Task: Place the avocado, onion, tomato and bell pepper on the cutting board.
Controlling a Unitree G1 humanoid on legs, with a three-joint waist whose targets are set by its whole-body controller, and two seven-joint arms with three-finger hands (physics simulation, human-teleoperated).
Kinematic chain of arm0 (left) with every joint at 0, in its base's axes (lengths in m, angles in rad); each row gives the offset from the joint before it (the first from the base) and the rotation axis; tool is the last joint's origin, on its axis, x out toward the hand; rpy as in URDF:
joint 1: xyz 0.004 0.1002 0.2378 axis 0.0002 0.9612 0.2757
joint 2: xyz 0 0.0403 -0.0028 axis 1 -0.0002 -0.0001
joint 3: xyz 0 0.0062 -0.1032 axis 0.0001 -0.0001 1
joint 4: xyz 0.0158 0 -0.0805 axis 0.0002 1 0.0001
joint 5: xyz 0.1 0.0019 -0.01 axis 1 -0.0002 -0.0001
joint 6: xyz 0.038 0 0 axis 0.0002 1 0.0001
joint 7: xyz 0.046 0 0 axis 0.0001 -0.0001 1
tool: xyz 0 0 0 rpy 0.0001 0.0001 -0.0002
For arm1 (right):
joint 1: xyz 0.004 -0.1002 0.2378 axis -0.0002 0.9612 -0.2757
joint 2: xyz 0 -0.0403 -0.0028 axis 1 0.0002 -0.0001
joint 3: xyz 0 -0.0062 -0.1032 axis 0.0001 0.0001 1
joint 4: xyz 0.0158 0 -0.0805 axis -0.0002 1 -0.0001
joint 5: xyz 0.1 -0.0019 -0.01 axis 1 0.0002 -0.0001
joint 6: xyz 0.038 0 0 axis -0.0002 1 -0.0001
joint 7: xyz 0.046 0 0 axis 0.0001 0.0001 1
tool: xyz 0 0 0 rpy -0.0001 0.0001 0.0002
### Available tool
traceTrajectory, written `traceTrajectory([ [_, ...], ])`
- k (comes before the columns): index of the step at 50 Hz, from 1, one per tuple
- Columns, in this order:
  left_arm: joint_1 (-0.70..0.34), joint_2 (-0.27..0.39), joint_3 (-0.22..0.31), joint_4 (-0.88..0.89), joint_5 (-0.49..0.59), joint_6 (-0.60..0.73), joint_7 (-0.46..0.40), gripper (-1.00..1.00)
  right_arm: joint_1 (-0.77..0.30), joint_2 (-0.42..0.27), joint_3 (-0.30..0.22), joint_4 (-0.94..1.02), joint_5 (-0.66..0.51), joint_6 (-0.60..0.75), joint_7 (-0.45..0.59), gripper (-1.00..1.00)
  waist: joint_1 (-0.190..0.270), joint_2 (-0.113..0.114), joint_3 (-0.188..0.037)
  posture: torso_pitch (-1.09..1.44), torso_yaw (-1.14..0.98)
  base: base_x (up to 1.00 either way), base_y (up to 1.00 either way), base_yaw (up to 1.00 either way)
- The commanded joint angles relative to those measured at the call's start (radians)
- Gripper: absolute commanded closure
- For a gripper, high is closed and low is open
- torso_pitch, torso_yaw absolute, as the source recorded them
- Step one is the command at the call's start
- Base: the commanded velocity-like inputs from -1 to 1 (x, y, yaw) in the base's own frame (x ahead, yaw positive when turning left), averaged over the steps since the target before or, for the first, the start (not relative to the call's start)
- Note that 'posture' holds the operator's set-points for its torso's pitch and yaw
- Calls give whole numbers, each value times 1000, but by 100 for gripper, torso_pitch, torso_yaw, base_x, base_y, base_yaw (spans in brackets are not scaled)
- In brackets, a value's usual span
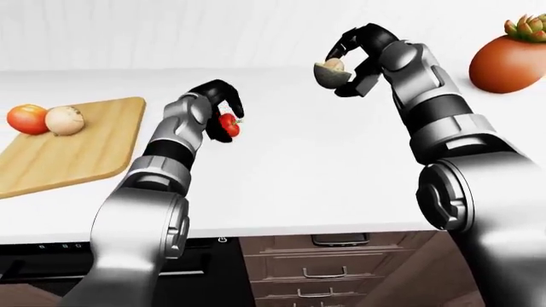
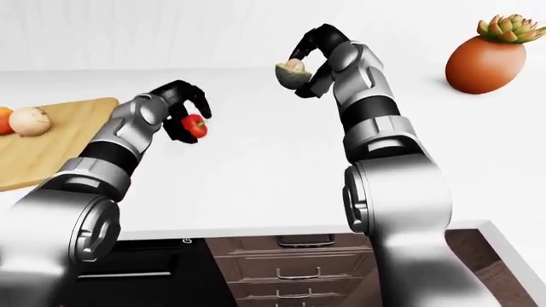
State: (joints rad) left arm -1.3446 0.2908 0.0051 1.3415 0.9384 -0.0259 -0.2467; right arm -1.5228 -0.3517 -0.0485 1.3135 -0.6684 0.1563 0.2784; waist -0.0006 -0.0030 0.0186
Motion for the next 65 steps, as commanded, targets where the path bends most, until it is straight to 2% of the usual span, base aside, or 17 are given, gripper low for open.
traceTrajectory([
  [1, -20, 7, -1, -7, 10, -1, -23, 100, -47, -17, -5, -45, 2, -18, -12, 100, 1, -3, -27, 0, 0, 0, 0, 0],
  [8, -17, 9, 7, -8, 9, -9, 0, 100, -47, -18, -8, -46, 6, -14, -18, 100, -1, -2, -29, 0, 0, 0, 0, 0],
  [17, -73, 11, 48, -32, -57, -77, 298, 100, -50, -15, 4, -47, -15, -25, -101, 100, -2, -1, -28, 0, 0, 0, 0, 0],
  [20, -110, 23, 64, -42, -95, -88, 326, 100, -53, -18, 2, -49, -18, -26, -107, 100, -2, -4, -26, 0, 0, 0, 0, 0],
  [23, -135, 35, 45, -62, -89, -107, 387, 100, -48, -13, -1, -46, -17, -26, -122, 99, -2, -6, -23, 0, 0, 0, 0, 0],
  [24, -141, 56, -5, -75, -22, -130, 523, 100, -47, -13, -3, -47, -15, -26, -122, 100, -2, -6, -21, 0, 0, 0, 0, 0],
  [25, -156, 52, 22, -66, -52, -133, 513, 100, -45, -13, -2, -47, -16, -26, -127, 100, -3, -6, -20, 0, 0, 0, 0, 0],
  [26, -156, 63, -24, -84, 9, -149, 610, 100, -46, -14, -3, -46, -16, -24, -128, 100, -4, -6, -21, 0, 0, 0, 0, 0],
  [31, -212, 106, -53, -117, 102, -154, 764, 100, -55, -19, -3, -54, -16, -21, -139, 100, -5, -2, -19, 0, 0, 0, 0, 0],
  [35, -224, 124, -11, -171, 87, -168, 743, 100, -74, -30, 3, -73, -26, -11, -155, 100, -7, 3, -15, 0, 0, 0, 0, 0],
  [36, -222, 137, -35, -197, 132, -151, 787, 100, -79, -33, 2, -79, -25, -9, -149, 100, -7, 4, -13, 0, 0, 0, 0, 0],
  [39, -234, 145, 8, -224, 102, -147, 774, 100, -81, -42, 2, -96, -29, -6, -154, 100, -8, 8, -11, 0, 0, 0, 0, 0],
  [42, -219, 166, 0, -331, 133, -144, 814, 100, -86, -64, -13, -146, -20, -10, -193, 100, -8, 10, -7, 0, 0, 0, 0, 0],
  [46, -138, 160, 50, -586, 92, -111, 708, 100, -74, -84, -22, -257, -10, 7, -213, 100, -9, 11, 1, 0, 0, 0, 0, 0],
  [52, -21, 148, 79, -904, 86, -43, 593, 100, -2, -93, -18, -542, -31, 107, -153, 100, -6, 9, 15, 0, 0, 0, 0, 0],
  [59, 16, 159, 95, -1031, 72, -6, 525, 100, 114, -72, -25, -874, -53, 171, -63, 100, -3, 8, 20, 0, 0, 0, 0, 0],
  [65, 5, 174, 101, -1061, 59, 1, 494, 100, 118, -58, -28, -921, -79, 189, -36, 100, -6, 9, 21, 0, 0, 0, 0, 0],
])
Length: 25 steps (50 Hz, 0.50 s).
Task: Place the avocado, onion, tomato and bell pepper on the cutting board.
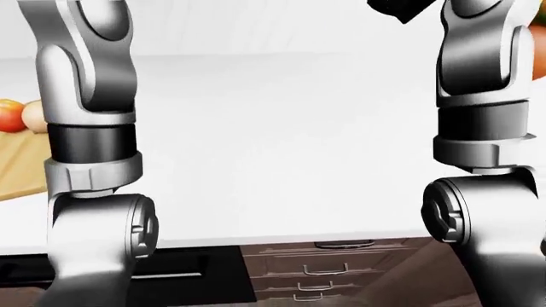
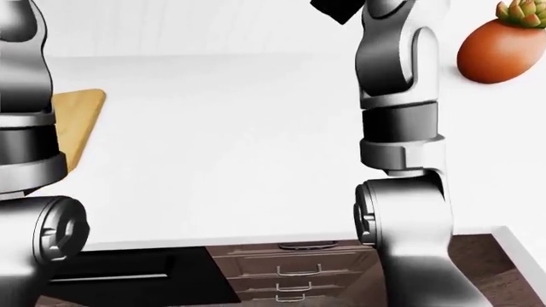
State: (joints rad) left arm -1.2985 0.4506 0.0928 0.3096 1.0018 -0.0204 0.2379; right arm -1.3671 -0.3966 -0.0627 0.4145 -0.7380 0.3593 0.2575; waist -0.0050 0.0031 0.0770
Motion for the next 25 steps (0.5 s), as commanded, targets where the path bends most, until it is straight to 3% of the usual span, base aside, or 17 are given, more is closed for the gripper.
traceTrajectory([
  [1, -40, 14, 13, -25, -7, -5, 8, 100, -37, -14, -16, -13, -9, -19, -19, 100, -1, 2, -37, 0, 0, 0, 0, 0],
  [9, -65, 17, 7, -6, -5, -11, 5, 100, -52, -17, -21, 3, -18, -12, -22, 99, 0, 1, -38, 0, 0, 0, 0, 0],
  [10, -65, 17, 7, -3, -5, -13, 6, 100, -52, -19, -19, 6, -23, -11, -24, 100, -1, 10, -59, 0, 0, 0, 12, 0],
  [14, -66, 15, 5, 29, -8, -22, 14, 100, -55, -20, -20, 19, -22, -13, -24, 100, 5, 3, -54, 0, 0, 0, 17, 0],
  [17, -72, 11, 3, 30, -9, -21, 6, 100, -59, -18, -19, 23, -21, -15, -24, 99, 8, 3, -65, 0, 0, 0, 17, 0],
  [19, -79, 10, 1, 26, -7, -22, 4, 100, -58, -17, -20, 22, -21, -11, -20, 100, 6, 20, -57, 0, 0, 0, 14, 0],
  [21, -78, 8, 1, 31, -8, -23, 5, 100, -52, -16, -21, 10, -21, -5, -19, 99, -13, 62, -42, 0, 0, 0, 4, 0],
  [23, -76, 8, 1, 44, -7, -29, 13, 100, -52, -19, -22, 10, -21, -5, -21, 99, -19, 45, -25, 0, 0, 0, 4, 0],
  [25, -78, 7, 3, 48, -12, -29, 9, 100, -53, -19, -23, 11, -20, -3, -25, 100, -10, 27, -32, 0, 0, 0, 4, 0],
])
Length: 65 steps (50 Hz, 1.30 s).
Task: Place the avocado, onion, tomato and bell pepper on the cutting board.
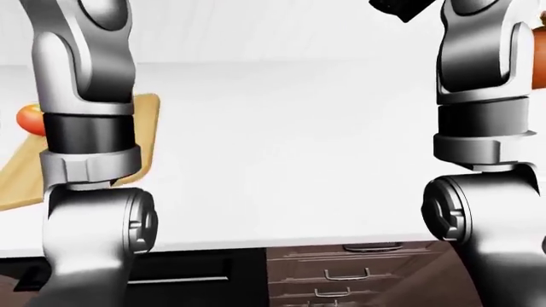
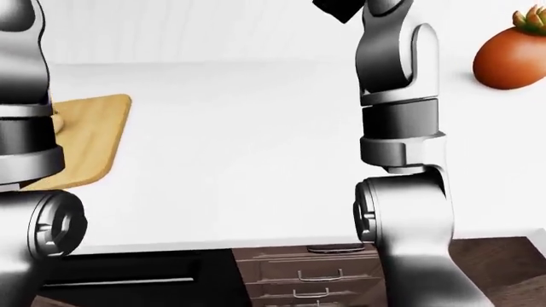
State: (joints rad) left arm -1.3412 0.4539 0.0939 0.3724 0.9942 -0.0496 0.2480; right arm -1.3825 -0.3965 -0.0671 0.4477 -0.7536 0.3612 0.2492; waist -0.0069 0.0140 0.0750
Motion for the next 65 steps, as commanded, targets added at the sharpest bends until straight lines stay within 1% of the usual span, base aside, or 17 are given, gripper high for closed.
traceTrajectory([
  [1, -32, 4, 1, -21, -3, 0, 0, 100, -35, -17, -18, -23, -4, -4, -18, 99, -6, 0, -31, 0, 0, 0, 4, 0],
  [3, -27, 5, 2, -25, -3, 1, -3, 100, -39, -14, -17, -25, -2, -1, -19, 99, -7, -26, -28, 0, 0, 0, 4, 0],
  [22, -40, 8, 2, -23, -9, -4, -11, 100, -55, -22, -18, -19, -2, 6, -19, 98, 8, -7, -64, 0, 0, 0, 7, 0],
  [27, -40, 5, 0, -24, -7, -5, -11, 100, -55, -21, -18, -16, 1, 7, -23, 98, 9, -35, -72, 0, 0, 0, 33, 0],
  [32, -35, 3, 1, -31, -7, -2, -14, 100, -50, -22, -19, -22, 3, 14, -24, 98, 3, 20, -47, 0, 0, 0, 34, 0],
  [34, -34, 3, 1, -28, -7, -4, -13, 100, -48, -21, -19, -23, 3, 15, -25, 98, -3, 95, -67, 0, 0, 0, 34, 0],
  [35, -36, 4, 1, -28, -8, -5, -14, 100, -50, -22, -20, -20, 5, 15, -27, 98, 2, 58, -62, 0, 0, 0, 34, 0],
  [36, -38, 5, 2, -28, -8, -5, -16, 100, -51, -22, -20, -20, 5, 16, -27, 98, -4, 69, -56, 0, 0, 0, 34, 0],
  [42, -32, 7, 4, -33, -10, -5, -16, 100, -45, -19, -18, -26, 8, 16, -30, 98, -11, 6, -41, 0, 0, -2, 34, 0],
  [46, -28, 8, 4, -34, -10, -5, -17, 100, -41, -19, -19, -28, 10, 19, -31, 98, -11, -30, -61, 0, 0, -18, 34, 0],
  [48, -30, 9, 4, -32, -10, -5, -17, 100, -39, -19, -18, -33, 11, 17, -28, 98, -8, -80, -69, 0, 0, -19, 34, 0],
  [49, -32, 9, 4, -32, -10, -5, -17, 100, -43, -19, -19, -30, 11, 19, -31, 98, -10, -55, -64, 0, 0, -21, 38, 0],
  [53, -36, 10, 3, -26, -8, -7, -14, 100, -47, -22, -19, -25, 12, 19, -32, 98, 0, -61, -95, 0, 0, -21, 39, 0],
  [60, -43, 10, 3, -25, -11, -8, -17, 100, -48, -23, -21, -20, 18, 20, -28, 98, 12, -16, -69, 0, 0, -22, 44, 0],
  [62, -42, 10, 3, -27, -11, -7, -19, 100, -50, -23, -20, -21, 18, 21, -29, 98, 9, 19, -61, 0, 0, -22, 45, 0],
  [64, -43, 10, 4, -30, -13, -5, -23, 100, -52, -24, -21, -23, 20, 26, -25, 98, 7, 107, -76, 0, 0, -22, 45, 0],
  [65, -43, 10, 4, -31, -12, -5, -23, 100, -51, -25, -20, -25, 19, 25, -25, 98, 4, 65, -70, 0, 0, -21, 45, 0],
])
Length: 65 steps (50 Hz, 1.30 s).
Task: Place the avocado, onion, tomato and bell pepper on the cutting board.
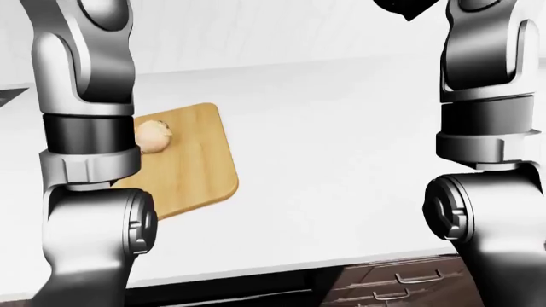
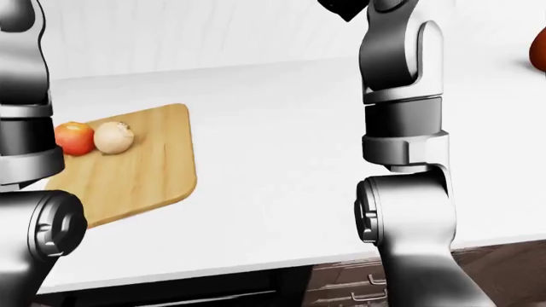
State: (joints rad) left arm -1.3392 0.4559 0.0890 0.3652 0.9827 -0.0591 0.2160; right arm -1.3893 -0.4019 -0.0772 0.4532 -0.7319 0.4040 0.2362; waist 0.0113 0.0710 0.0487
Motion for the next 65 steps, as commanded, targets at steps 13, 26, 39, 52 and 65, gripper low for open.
traceTrajectory([
  [13, -20, 4, 8, -36, 1, 0, 8, 100, -21, -10, -10, -40, 7, -14, -10, 98, -39, -88, -15, 0, 0, -18, 45, 0],
  [26, -17, 3, 7, -47, 0, -10, -4, 100, -9, -8, -6, -61, 5, -12, 3, 98, -36, 8, -22, 0, 0, 0, 22, 0],
  [39, 4, -5, 5, -57, 4, -18, -4, 100, 0, -8, -9, -64, 10, -12, 2, 96, -16, -78, -1, 0, 0, 0, 1, 0],
  [52, 8, -7, 7, -63, 5, -21, -7, 100, 12, -7, -9, -78, 5, -10, 4, 97, -20, -13, -41, 0, 0, 0, 14, 0],
  [65, -8, -11, 4, -56, 6, -28, -10, 100, 1, -15, -14, -76, 16, -15, 3, 96, -6, -97, -8, 0, 0, 0, 15, 0],
])
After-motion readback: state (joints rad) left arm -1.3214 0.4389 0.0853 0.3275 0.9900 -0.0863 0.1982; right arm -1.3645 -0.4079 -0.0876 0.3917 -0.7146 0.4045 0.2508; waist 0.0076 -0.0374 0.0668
